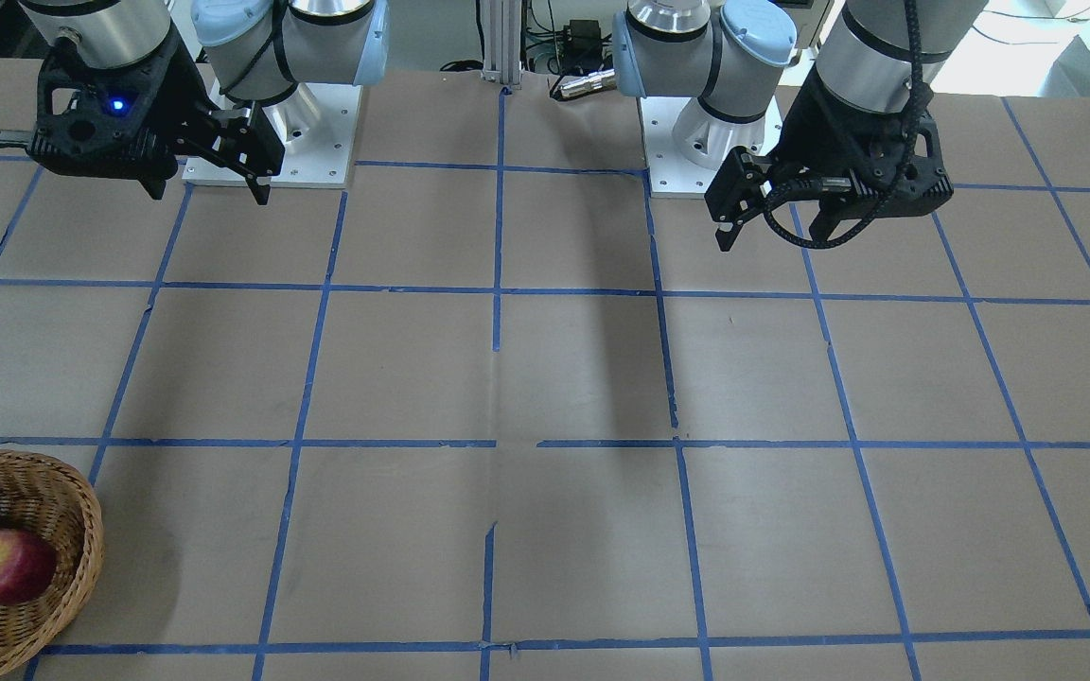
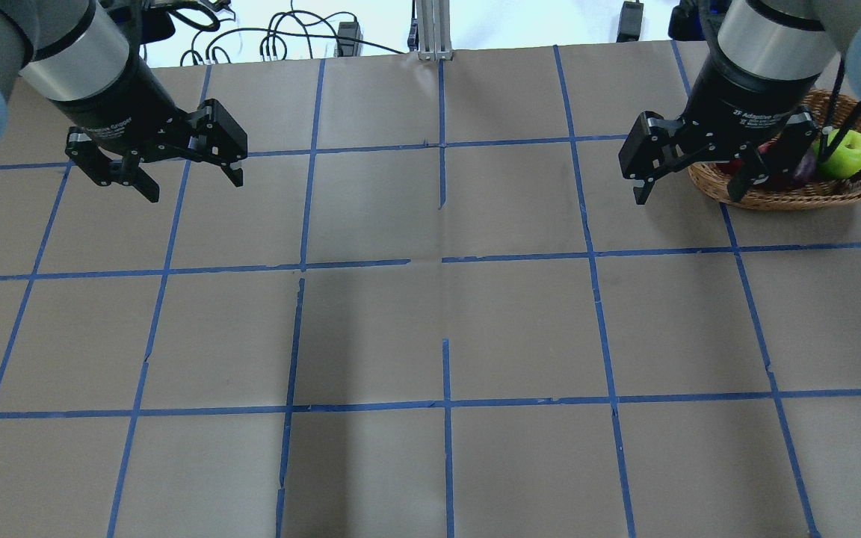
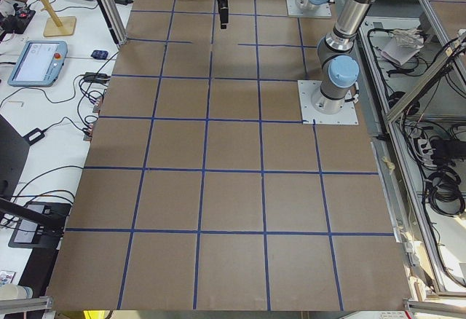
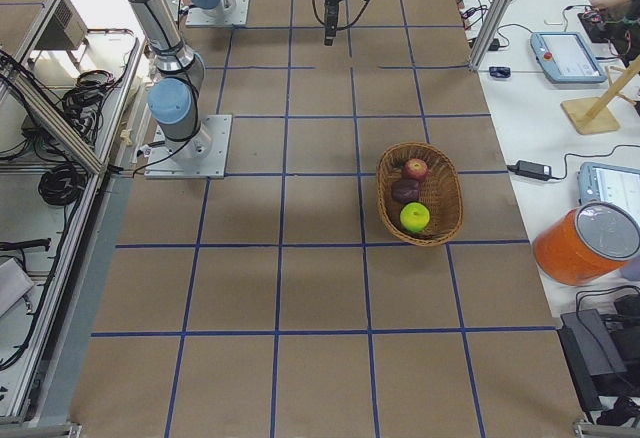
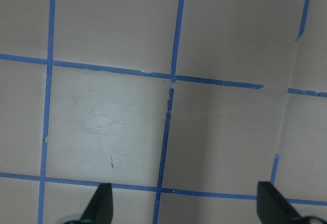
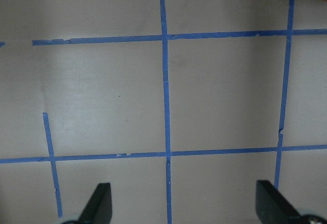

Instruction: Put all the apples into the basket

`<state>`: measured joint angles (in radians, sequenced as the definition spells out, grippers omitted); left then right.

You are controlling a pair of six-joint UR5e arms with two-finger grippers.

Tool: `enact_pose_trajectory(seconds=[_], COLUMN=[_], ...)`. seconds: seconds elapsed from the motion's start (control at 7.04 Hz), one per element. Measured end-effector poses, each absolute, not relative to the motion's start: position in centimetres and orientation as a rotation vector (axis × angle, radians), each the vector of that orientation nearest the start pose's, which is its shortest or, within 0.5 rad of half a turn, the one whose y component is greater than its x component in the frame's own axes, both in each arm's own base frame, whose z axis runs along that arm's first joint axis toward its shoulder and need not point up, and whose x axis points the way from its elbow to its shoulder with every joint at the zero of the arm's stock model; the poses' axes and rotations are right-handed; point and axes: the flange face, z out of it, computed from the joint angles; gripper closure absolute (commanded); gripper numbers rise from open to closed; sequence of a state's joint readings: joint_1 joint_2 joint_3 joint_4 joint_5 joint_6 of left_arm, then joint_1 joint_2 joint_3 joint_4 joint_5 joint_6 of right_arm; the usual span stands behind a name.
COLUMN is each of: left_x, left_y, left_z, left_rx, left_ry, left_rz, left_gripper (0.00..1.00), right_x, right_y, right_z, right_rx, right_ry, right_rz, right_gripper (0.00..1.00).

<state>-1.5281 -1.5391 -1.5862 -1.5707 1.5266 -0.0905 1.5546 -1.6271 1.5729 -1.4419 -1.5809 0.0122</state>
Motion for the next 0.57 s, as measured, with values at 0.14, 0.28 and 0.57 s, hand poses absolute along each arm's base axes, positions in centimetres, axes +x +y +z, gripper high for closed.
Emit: enact_pose_trajectory(seconds=[0.14,0.28,0.57], left_x=[-11.70,-11.70,-11.70], left_y=[-48.53,-48.50,-48.49], left_z=[49.59,49.62,49.66], left_rx=[-0.212,-0.212,-0.212], left_ry=[3.179,3.179,3.179], left_rz=[-0.024,-0.024,-0.027], left_gripper=[0.00,0.00,0.00], right_x=[12.52,12.53,12.53], right_y=[-46.10,-46.06,-46.05], right_z=[50.07,50.00,49.77], right_rx=[0.043,0.043,0.042], right_ry=[3.148,3.148,3.148], right_rz=[0.122,0.125,0.133], right_gripper=[0.00,0.00,0.00])
